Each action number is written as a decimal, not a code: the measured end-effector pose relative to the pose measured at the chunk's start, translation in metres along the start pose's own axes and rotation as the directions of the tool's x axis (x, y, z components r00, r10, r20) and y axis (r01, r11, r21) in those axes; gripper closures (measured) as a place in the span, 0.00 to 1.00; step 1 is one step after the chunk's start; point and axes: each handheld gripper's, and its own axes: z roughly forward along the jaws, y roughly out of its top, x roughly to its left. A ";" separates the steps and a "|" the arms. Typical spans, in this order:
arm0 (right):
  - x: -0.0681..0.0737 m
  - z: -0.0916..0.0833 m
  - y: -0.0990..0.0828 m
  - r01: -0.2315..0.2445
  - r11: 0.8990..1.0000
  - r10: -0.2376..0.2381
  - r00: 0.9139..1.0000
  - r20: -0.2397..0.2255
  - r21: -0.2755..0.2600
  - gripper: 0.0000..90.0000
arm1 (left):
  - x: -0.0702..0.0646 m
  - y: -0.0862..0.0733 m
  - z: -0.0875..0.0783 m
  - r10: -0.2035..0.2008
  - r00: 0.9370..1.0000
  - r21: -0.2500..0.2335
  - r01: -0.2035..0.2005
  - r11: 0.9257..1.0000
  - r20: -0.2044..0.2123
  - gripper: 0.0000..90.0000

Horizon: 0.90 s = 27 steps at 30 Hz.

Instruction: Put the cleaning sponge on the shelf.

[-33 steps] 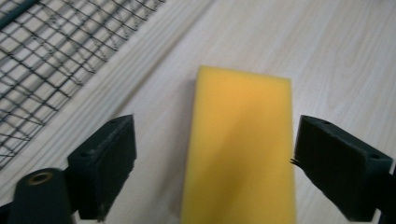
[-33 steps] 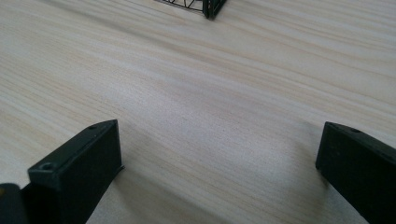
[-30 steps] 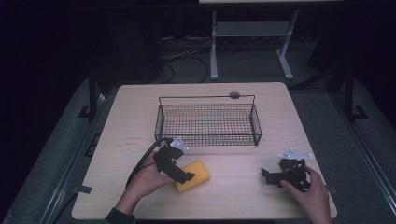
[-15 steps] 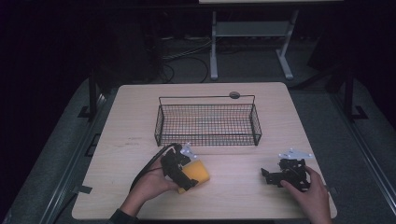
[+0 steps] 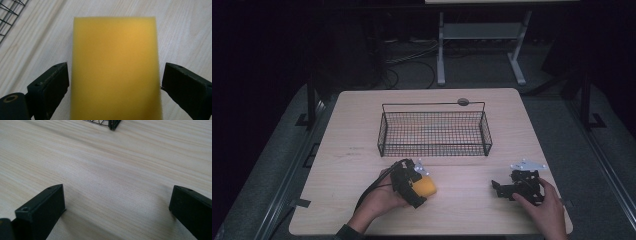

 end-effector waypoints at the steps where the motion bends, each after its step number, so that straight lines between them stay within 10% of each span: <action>1: 0.000 0.000 0.000 0.000 1.000 0.000 1.000 0.000 0.000 0.00 | 0.000 0.000 0.001 0.002 1.000 0.004 -0.002 1.000 -0.002 0.07; 27: 0.000 0.000 0.000 0.001 1.000 -0.001 1.000 0.000 0.000 0.00 | 0.000 -0.003 0.005 0.009 1.000 0.011 -0.009 1.000 0.000 0.24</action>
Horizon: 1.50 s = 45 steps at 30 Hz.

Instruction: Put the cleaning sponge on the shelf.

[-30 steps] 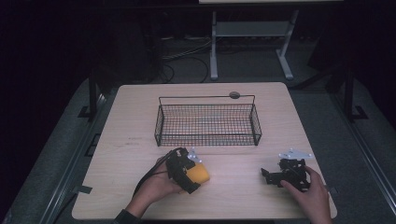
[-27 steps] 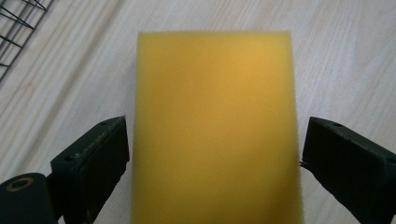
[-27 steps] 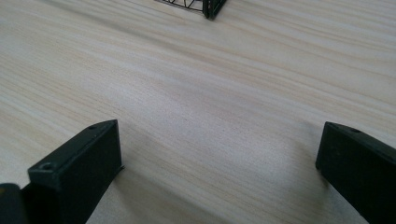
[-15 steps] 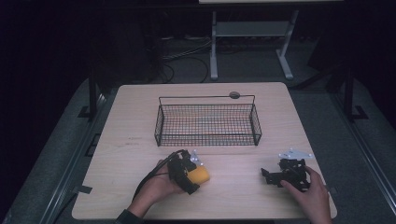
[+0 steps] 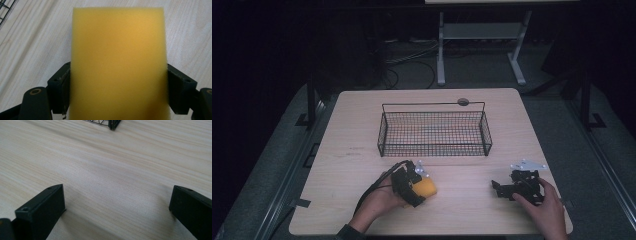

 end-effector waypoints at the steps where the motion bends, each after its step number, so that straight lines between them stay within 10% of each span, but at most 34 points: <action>1: 0.000 0.000 0.000 0.000 1.000 0.000 1.000 0.000 0.000 0.00 | 0.000 0.000 0.000 -0.005 1.000 -0.002 0.005 1.000 0.003 0.24; 45: 0.000 0.000 0.000 0.001 1.000 -0.001 1.000 0.000 0.000 0.00 | 0.014 0.013 -0.048 -0.053 0.998 -0.087 0.056 0.995 0.029 0.25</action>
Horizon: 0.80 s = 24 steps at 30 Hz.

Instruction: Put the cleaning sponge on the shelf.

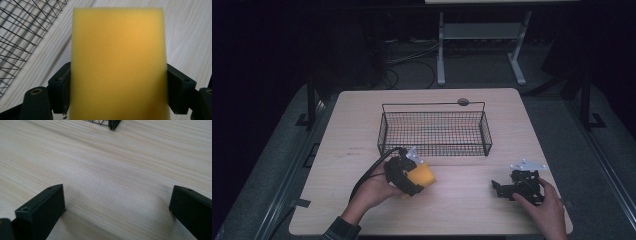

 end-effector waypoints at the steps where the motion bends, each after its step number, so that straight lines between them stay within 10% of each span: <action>1: 0.000 0.000 0.000 0.000 1.000 0.000 1.000 0.000 0.000 0.00 | 0.001 0.001 -0.001 -0.001 1.000 -0.003 0.001 1.000 0.001 0.25; 24: 0.000 0.000 0.000 0.000 1.000 0.000 1.000 -0.002 0.000 0.00 | 0.022 0.025 -0.017 -0.022 1.000 -0.025 0.021 0.999 -0.014 0.25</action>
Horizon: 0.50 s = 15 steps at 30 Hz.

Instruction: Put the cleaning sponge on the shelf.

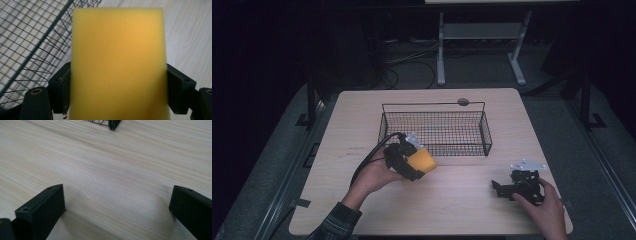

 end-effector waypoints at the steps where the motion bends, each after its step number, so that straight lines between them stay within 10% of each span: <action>1: 0.000 0.000 0.000 0.001 1.000 -0.001 1.000 0.000 0.000 0.00 | 0.001 0.001 -0.001 -0.003 1.000 -0.002 0.003 1.000 -0.003 0.25; 15: 0.000 0.000 0.000 -0.002 1.000 0.002 1.000 0.003 0.001 0.00 | 0.026 0.011 -0.008 -0.031 0.999 -0.009 0.030 0.999 -0.033 0.25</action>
